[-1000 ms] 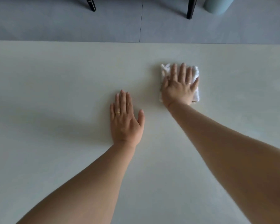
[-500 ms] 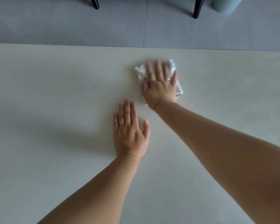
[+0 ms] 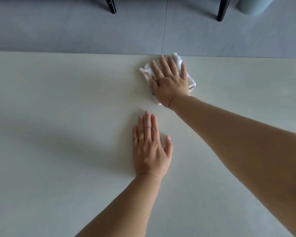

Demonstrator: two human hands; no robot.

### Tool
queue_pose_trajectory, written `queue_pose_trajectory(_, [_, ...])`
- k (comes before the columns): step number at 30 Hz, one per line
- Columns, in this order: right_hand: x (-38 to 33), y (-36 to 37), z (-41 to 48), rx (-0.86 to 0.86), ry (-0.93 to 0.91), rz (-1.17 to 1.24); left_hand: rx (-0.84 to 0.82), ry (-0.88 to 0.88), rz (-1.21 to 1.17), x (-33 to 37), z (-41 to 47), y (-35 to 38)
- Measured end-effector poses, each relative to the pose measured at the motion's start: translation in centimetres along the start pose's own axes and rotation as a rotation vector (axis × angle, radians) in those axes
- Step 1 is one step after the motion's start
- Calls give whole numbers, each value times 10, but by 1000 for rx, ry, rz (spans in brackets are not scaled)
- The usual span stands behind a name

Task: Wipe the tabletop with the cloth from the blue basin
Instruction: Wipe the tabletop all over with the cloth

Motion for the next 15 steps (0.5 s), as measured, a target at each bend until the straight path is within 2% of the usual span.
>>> queue_pose_trajectory(2, [7,-2,1,-62,-167,-52,4,4,5,0,0,0])
queue_pose_trajectory(4, [44,-11,-8,-48,-154,-72,7,14,12,0,1,0])
queue_pose_trajectory(8, [151,-33,-56,41,279,-23,3,20,27,0,2,0])
queue_pose_trajectory(11, [157,-32,-69,86,588,20,-3,18,26,0,3,1])
queue_pose_trajectory(12, [142,-30,-65,92,588,27,-3,18,25,1,3,0])
queue_pose_trajectory(13, [122,-25,-56,81,504,19,-2,17,27,1,2,0])
queue_pose_trajectory(15, [83,-17,-45,18,184,-9,3,14,36,0,1,-1])
Point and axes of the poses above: each hand's wrist, its own z-axis towards the middle knuckle, its own y-axis out of the palm, x = y × z, the point moved 8 cm from there along z, towards the middle knuckle, and after that the axes turned 14 degrees about -y, right-handed, at the moved point
